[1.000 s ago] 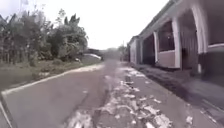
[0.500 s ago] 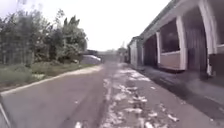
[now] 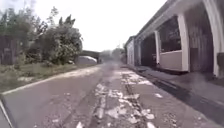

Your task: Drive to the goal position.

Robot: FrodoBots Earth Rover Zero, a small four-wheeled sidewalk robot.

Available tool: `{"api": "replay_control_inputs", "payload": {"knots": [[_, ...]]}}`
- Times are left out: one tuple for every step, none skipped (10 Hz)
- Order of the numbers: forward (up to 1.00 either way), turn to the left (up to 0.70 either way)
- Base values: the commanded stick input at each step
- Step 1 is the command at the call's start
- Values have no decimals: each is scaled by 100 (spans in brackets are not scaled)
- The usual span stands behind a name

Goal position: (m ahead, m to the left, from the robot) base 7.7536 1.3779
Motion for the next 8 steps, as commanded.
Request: {"api": "replay_control_inputs", "payload": {"knots": [[100, 0], [100, 0], [100, 0], [100, 0], [100, 0], [100, 0], [100, 0], [100, 0]]}}
